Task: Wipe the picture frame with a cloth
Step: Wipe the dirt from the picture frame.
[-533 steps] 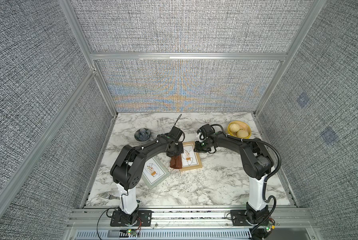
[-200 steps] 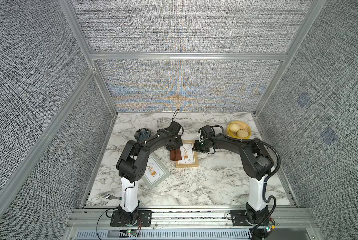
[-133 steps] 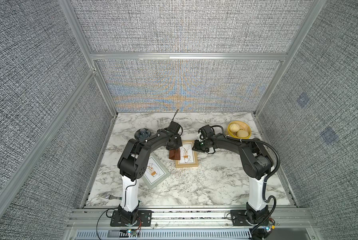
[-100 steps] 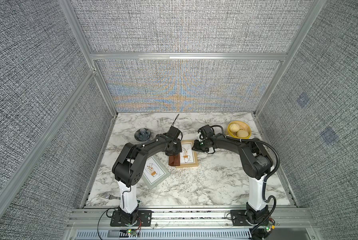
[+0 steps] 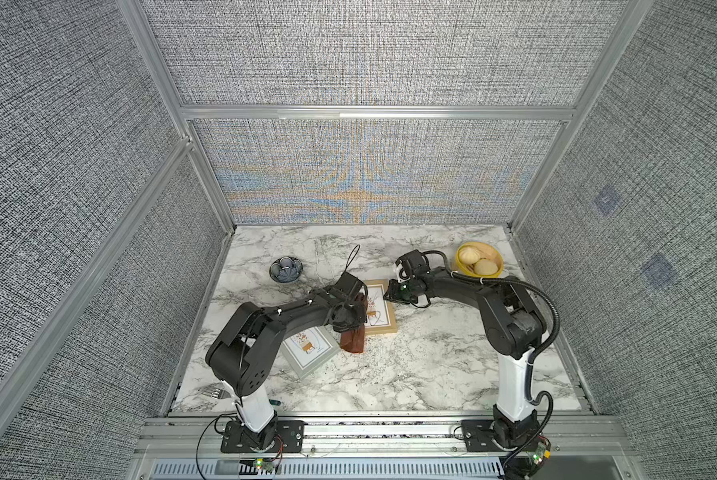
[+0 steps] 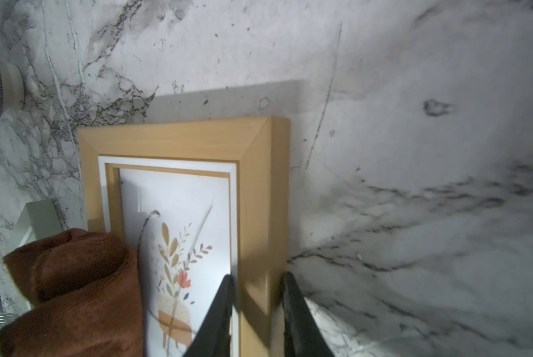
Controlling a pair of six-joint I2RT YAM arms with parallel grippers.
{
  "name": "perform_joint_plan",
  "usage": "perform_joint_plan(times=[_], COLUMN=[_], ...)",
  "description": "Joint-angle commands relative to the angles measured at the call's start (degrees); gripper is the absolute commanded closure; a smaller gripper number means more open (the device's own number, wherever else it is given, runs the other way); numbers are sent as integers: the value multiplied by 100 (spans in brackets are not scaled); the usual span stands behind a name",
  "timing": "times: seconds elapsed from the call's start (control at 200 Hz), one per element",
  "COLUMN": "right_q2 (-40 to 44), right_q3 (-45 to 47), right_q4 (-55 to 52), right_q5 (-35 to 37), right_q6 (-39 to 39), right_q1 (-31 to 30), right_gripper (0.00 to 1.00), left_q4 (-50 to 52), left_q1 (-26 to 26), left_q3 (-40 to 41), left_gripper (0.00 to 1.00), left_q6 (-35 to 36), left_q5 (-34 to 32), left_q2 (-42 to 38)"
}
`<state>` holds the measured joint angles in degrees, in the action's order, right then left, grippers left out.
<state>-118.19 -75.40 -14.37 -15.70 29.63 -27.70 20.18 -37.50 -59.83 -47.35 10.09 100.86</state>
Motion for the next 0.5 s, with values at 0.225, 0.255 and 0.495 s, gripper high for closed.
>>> perform_joint_plan(times=[0.225, 0.255, 0.495], right_q2=[-283, -283, -283], right_q3=[44, 38, 51], right_q4=[-873, -881, -867], right_q5=[815, 818, 766], right_q6=[-115, -115, -111], right_q1=[28, 28, 28], right_gripper=[96, 96, 96], left_q4=[848, 901, 1544], left_q1=[648, 677, 744], left_q3=[-1518, -1717, -3207], left_gripper=[100, 100, 100], left_q6=[1018, 1098, 1495], left_q5=[-200, -209, -475], left_q2=[847, 991, 1999])
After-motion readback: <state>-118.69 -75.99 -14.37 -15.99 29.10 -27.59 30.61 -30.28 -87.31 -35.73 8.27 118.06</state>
